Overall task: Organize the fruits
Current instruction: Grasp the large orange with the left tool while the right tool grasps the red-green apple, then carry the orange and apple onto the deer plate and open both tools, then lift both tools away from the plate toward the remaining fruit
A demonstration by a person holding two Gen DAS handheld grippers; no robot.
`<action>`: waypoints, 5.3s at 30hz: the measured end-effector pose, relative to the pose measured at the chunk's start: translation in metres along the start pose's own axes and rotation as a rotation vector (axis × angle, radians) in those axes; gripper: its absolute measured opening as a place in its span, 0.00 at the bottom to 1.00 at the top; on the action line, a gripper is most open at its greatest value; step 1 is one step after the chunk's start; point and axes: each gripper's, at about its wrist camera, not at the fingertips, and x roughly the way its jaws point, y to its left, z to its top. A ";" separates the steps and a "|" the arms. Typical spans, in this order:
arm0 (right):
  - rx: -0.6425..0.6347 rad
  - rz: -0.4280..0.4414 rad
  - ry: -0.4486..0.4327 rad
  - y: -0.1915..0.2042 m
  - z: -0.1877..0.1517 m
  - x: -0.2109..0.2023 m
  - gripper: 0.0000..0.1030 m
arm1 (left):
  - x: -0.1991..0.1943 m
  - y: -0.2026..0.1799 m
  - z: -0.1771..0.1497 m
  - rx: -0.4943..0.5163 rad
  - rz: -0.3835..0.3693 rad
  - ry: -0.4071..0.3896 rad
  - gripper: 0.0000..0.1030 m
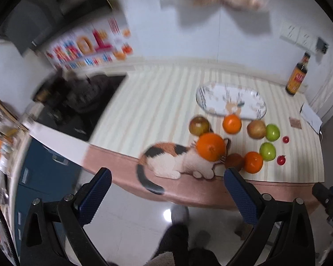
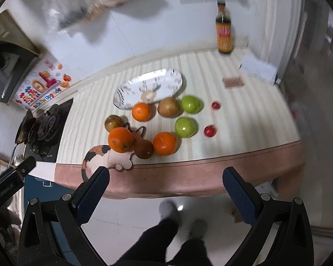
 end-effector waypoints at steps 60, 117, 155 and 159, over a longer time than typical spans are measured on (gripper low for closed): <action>-0.280 -0.124 0.306 0.037 0.143 0.317 0.61 | 0.266 -0.086 0.039 -0.029 -0.180 0.554 0.77; -0.056 0.064 0.323 0.033 0.283 0.378 0.63 | 0.318 -0.188 0.221 0.131 -0.289 0.609 0.77; -0.150 -0.123 0.099 0.064 0.203 0.153 0.91 | 0.064 -0.091 0.163 0.119 -0.142 0.070 0.91; -0.149 -0.117 0.069 0.069 0.192 0.126 0.91 | 0.042 -0.088 0.154 0.129 -0.151 0.043 0.91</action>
